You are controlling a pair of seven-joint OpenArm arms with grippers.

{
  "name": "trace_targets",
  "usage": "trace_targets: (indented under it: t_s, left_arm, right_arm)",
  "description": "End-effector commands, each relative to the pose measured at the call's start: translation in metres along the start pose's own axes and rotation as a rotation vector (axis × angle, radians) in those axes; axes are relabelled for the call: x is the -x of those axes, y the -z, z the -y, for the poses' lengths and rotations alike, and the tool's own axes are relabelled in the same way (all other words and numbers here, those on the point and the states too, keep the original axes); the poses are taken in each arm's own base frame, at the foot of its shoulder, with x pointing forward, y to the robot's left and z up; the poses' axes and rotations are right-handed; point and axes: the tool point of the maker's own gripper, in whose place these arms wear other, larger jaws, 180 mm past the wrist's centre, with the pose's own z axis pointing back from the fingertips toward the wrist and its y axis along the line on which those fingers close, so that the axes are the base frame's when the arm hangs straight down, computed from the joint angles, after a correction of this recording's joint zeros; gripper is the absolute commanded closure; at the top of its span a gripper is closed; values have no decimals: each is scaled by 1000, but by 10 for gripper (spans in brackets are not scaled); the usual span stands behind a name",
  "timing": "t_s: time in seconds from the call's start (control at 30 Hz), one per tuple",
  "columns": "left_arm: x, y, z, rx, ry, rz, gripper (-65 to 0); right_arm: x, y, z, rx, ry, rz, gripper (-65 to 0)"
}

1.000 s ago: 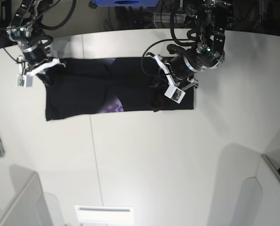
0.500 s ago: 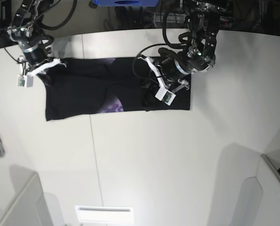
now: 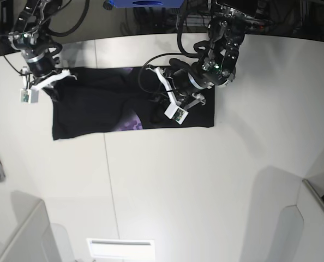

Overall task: Fold the T-shirt properly
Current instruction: 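Fold the held strip end toward the right gripper with the left gripper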

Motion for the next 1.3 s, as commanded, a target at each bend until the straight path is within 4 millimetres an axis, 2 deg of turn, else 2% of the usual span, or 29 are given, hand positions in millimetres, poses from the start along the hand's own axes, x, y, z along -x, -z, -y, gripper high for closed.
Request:
trace_targets:
  t_s: [0.0, 0.23, 0.43, 0.7, 0.83, 0.9, 0.97, 1.07, 1.27]
  left_arm:
    - [-12, -2, 3, 7, -1, 41, 0]
    - [-12, -1, 4, 9, 0, 40, 0]
    - [-2, 4, 0, 6, -15, 13, 0]
    - [-8, 4, -1, 4, -8, 22, 0]
    - [-8, 4, 0, 5, -8, 23, -250]
    - [-8, 4, 0, 5, -8, 23, -359]
    - [-11, 4, 0, 6, -4, 27, -441]
    - [-16, 9, 12, 38, 35, 26, -497]
    - [-25, 26, 50, 137, 145, 6, -495]
  right_arm:
    - [-12, -3, -1, -7, -13, 44, 0]
    - [-13, -2, -1, -7, -13, 45, 0]
    - [-15, -1, -1, -9, -12, 50, 0]
    - [-15, -1, -1, -9, -12, 50, 0]
    - [-15, -1, -1, -9, -12, 50, 0]
    - [-15, -1, -1, -9, -12, 50, 0]
    - [-15, -1, -1, -9, -13, 51, 0]
    - [-15, -1, -2, -10, -13, 51, 0]
    - [-15, -1, -2, -10, -13, 51, 0]
